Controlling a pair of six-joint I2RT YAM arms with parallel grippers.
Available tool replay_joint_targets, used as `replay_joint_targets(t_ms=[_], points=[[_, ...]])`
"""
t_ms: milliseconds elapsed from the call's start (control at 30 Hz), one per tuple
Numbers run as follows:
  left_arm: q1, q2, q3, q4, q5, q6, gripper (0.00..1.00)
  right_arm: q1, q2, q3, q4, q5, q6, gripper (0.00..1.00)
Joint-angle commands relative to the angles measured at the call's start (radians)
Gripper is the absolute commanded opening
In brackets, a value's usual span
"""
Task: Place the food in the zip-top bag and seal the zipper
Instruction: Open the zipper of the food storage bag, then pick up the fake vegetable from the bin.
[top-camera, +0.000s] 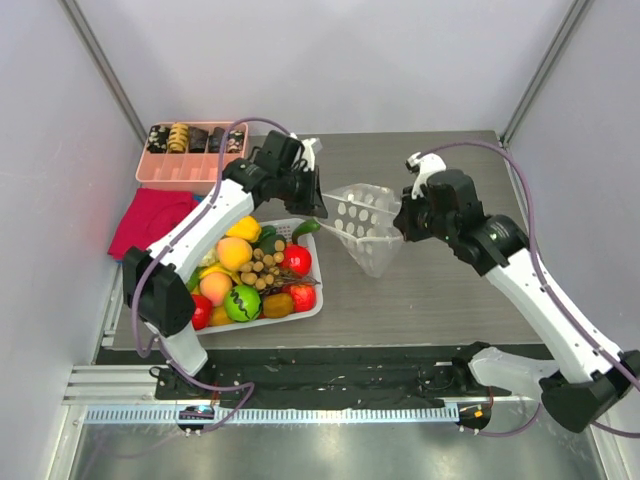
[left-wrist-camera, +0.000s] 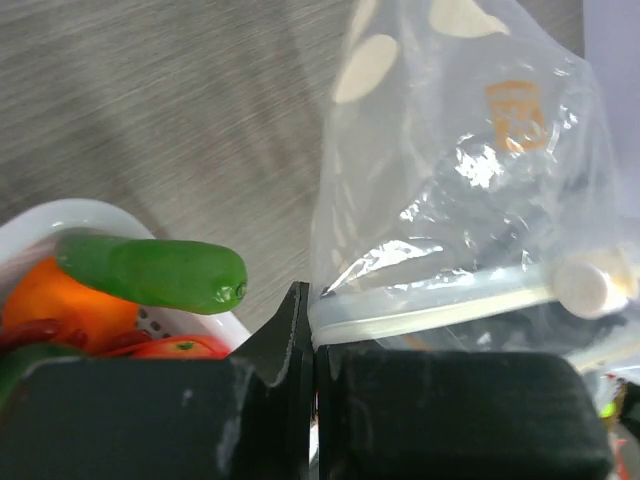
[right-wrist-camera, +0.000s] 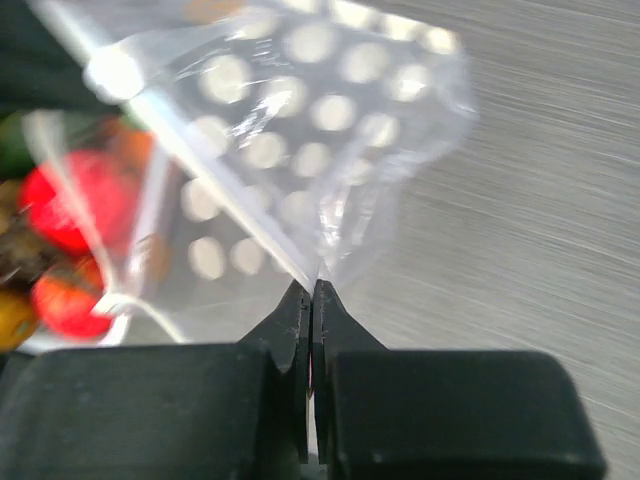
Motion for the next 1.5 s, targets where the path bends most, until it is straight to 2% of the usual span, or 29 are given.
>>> replay_joint_targets(t_ms=[0,100,167,200,267,300,367,400,467,600,667,800,867,967,1133,1300,1467], points=[[0.025,-0.049,0.001,-0.086,-0.099,0.176,0.0,-0.007,-0.123,-0.076,-0.1,-0.033,-0.022,0.01],[0.025,-0.062,-0.01,-0.094,-0.127,0.233,0.0,-0.007,-0.171,-0.107,-0.099,-0.063,-0.012,0.01],[0.024,-0.079,-0.019,-0.085,-0.072,0.256,0.07,-0.007,-0.168,-0.105,-0.087,-0.117,0.021,0.01],[0.022,-0.085,-0.027,-0.08,0.005,0.264,0.17,-0.007,-0.161,-0.101,-0.064,-0.151,0.033,0.01],[0.018,-0.113,-0.038,-0.053,0.063,0.288,0.3,-0.007,-0.133,-0.095,-0.033,-0.172,0.051,0.01],[0.018,-0.125,-0.05,-0.042,0.101,0.291,0.44,-0.007,-0.123,-0.096,-0.004,-0.185,0.057,0.01],[0.018,-0.168,-0.055,-0.043,0.118,0.311,0.59,-0.007,-0.109,-0.105,0.028,-0.192,0.064,0.01],[0.021,-0.185,-0.053,-0.054,0.139,0.355,0.77,-0.006,-0.109,-0.116,0.054,-0.195,0.071,0.01],[0.025,-0.232,-0.064,-0.071,0.141,0.405,1.0,-0.006,-0.106,-0.124,0.062,-0.209,0.085,0.01],[0.097,-0.402,-0.117,-0.092,0.158,0.475,1.0,-0.007,-0.103,-0.148,0.067,-0.211,0.113,0.01],[0.181,-0.435,-0.119,-0.125,0.201,0.489,1.0,-0.007,-0.106,-0.151,0.067,-0.206,0.12,0.01],[0.318,-0.49,-0.108,-0.241,0.19,0.5,1.0,-0.006,-0.097,-0.132,0.067,-0.195,0.139,0.01],[0.393,-0.529,-0.128,-0.275,0.16,0.5,1.0,-0.006,-0.088,-0.121,0.065,-0.191,0.142,0.01],[0.442,-0.544,-0.163,-0.3,0.086,0.546,1.0,-0.007,-0.071,-0.102,0.065,-0.189,0.142,0.01],[0.465,-0.494,-0.19,-0.252,0.081,0.555,0.98,-0.007,-0.005,0.014,0.006,-0.14,0.145,0.01],[0.464,-0.417,-0.194,-0.129,-0.024,0.514,1.0,-0.002,0.07,0.13,-0.105,-0.038,0.136,0.01],[0.464,-0.334,-0.154,-0.123,-0.13,0.509,1.0,-0.002,0.099,0.12,-0.098,0.033,0.104,0.01]])
